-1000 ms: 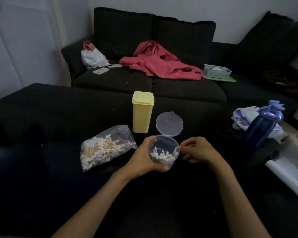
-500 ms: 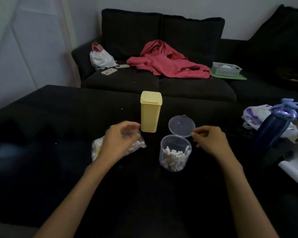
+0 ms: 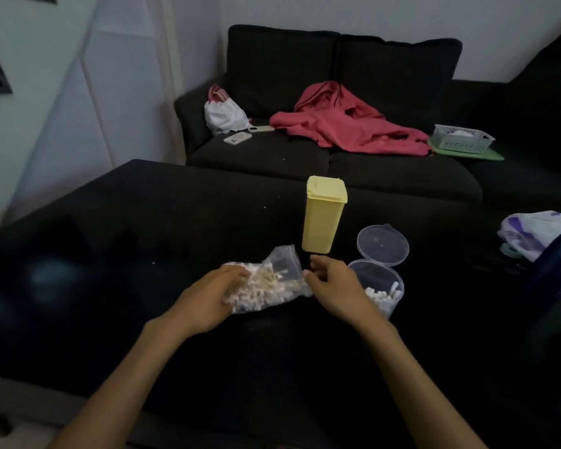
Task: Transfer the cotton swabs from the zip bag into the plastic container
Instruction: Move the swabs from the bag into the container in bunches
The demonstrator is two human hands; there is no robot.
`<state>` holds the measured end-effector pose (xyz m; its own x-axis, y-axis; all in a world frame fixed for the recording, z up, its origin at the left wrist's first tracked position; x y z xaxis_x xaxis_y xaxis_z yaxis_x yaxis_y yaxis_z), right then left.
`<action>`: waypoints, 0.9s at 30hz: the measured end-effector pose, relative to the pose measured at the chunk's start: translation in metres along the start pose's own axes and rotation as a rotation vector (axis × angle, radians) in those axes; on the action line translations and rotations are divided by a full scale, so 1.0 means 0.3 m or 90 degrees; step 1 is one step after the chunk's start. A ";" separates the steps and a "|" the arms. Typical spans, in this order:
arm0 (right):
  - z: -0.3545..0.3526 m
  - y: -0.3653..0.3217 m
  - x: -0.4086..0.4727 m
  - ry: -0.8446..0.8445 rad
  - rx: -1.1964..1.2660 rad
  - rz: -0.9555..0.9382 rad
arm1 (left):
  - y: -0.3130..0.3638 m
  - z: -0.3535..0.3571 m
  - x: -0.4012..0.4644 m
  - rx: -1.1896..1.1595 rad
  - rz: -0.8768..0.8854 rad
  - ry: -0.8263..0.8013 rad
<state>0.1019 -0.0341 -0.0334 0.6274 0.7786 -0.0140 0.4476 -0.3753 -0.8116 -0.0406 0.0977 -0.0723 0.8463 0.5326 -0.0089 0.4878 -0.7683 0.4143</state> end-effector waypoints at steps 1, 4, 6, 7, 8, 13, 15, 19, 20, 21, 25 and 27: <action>0.015 0.004 0.004 -0.018 -0.016 0.003 | -0.006 -0.007 -0.007 -0.015 0.004 -0.006; 0.034 0.014 0.012 -0.056 -0.063 -0.009 | -0.022 -0.030 -0.027 -0.052 0.020 -0.005; 0.028 0.016 0.013 -0.081 -0.076 -0.006 | -0.027 -0.048 -0.039 -0.084 0.034 0.009; 0.029 0.016 0.011 -0.102 -0.076 -0.004 | -0.028 -0.057 -0.044 -0.088 0.040 0.019; 0.034 0.013 0.007 -0.125 -0.081 -0.003 | -0.027 -0.066 -0.049 -0.077 0.044 0.029; 0.109 0.015 -0.017 -0.213 -0.215 -0.026 | 0.019 -0.079 -0.056 0.001 0.030 0.057; 0.140 0.037 -0.022 -0.228 -0.276 -0.025 | 0.045 -0.054 -0.061 0.023 0.032 0.028; 0.142 0.050 -0.023 -0.175 -0.297 -0.034 | 0.052 -0.007 -0.062 0.048 0.015 -0.038; 0.143 0.049 -0.024 -0.163 -0.295 -0.036 | 0.051 -0.008 -0.062 0.053 0.013 -0.042; 0.143 0.049 -0.023 -0.152 -0.299 -0.034 | 0.050 -0.013 -0.060 0.059 0.011 -0.042; 0.151 0.082 -0.003 -0.136 -0.299 0.005 | 0.041 -0.021 -0.058 0.093 0.004 -0.062; 0.167 0.091 0.003 -0.145 -0.292 0.008 | 0.040 -0.024 -0.057 0.108 0.003 -0.063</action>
<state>0.0827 -0.0184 -0.0848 0.5031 0.8430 -0.1902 0.7063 -0.5279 -0.4716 -0.0508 0.0818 -0.0606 0.8616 0.4975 -0.1005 0.5056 -0.8241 0.2553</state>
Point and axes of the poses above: each hand's wrist, its own x-axis towards the middle knuckle, its own z-axis out of the palm, y = z × x, the point moved 9 cm from there along x, towards the middle knuckle, and after that the axes turned 6 degrees about x, right-handed, at the moved point
